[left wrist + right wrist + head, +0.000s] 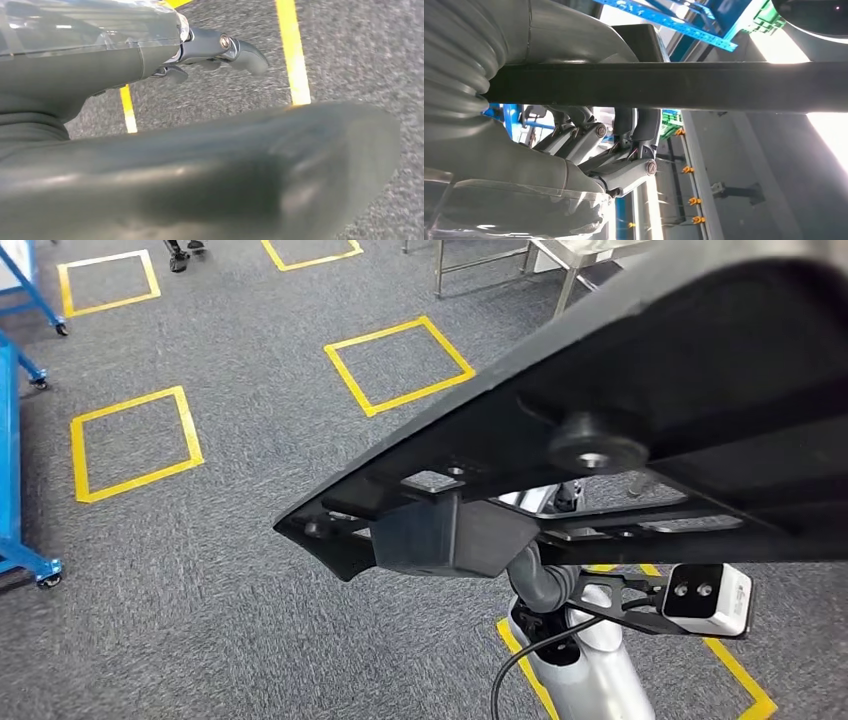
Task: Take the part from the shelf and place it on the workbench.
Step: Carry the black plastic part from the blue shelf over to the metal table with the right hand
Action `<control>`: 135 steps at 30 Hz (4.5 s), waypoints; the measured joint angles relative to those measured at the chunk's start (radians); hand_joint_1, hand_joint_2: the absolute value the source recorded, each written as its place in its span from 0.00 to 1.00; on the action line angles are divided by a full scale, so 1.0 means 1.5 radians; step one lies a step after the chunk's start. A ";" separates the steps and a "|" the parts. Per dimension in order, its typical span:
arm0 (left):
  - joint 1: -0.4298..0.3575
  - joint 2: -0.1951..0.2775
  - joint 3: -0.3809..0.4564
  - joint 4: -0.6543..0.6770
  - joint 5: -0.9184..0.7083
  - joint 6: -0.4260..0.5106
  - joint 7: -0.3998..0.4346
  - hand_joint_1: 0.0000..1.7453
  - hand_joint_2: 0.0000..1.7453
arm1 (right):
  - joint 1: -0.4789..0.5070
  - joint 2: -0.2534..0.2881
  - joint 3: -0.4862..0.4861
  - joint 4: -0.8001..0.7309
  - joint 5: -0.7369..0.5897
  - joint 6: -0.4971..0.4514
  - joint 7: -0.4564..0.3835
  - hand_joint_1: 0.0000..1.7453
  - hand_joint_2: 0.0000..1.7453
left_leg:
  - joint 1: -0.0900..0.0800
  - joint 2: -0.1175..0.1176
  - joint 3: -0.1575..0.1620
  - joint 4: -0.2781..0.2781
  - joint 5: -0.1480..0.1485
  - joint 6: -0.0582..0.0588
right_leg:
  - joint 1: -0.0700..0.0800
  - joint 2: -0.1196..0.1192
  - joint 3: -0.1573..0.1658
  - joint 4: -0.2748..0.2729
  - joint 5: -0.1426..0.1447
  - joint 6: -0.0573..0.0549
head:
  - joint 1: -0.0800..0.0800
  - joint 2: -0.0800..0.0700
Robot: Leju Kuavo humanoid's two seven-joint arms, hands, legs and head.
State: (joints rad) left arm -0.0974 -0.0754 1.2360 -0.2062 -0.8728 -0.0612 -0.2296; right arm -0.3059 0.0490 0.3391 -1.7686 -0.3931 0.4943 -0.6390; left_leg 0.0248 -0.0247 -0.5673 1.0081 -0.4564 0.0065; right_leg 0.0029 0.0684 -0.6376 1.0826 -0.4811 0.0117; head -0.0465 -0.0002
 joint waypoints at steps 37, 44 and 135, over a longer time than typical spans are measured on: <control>-0.004 -0.005 -0.001 0.000 -0.008 -0.003 0.001 0.00 0.00 | -0.073 -0.004 0.017 0.050 -0.016 -0.046 0.054 0.92 1.00 | -0.003 0.050 -0.001 0.004 -0.008 0.005 | -0.009 -0.049 -0.059 0.094 -0.010 0.012 | 0.000 0.000; -0.009 -0.008 -0.001 0.000 -0.008 -0.004 0.003 0.00 0.00 | -0.066 -0.006 0.018 0.035 -0.015 -0.056 0.047 0.92 1.00 | -0.009 0.088 0.016 0.003 -0.025 -0.016 | 0.005 -0.078 0.015 -0.049 0.034 -0.017 | 0.000 0.000; -0.007 -0.003 0.000 0.000 -0.007 -0.042 0.011 0.00 0.00 | -0.052 -0.004 0.004 0.050 0.007 -0.052 0.040 0.92 1.00 | -0.005 0.017 0.047 -0.008 -0.052 -0.013 | -0.003 -0.045 -0.001 -0.040 0.039 -0.008 | 0.000 0.000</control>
State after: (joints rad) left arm -0.1074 -0.0793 1.2360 -0.2061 -0.8828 -0.1243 -0.2129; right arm -0.3836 0.0423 0.3449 -1.6938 -0.3823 0.4163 -0.5792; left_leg 0.0176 0.0012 -0.4970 0.9959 -0.5343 -0.0135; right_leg -0.0017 0.0014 -0.6386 1.0224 -0.4221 -0.0001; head -0.0465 0.0000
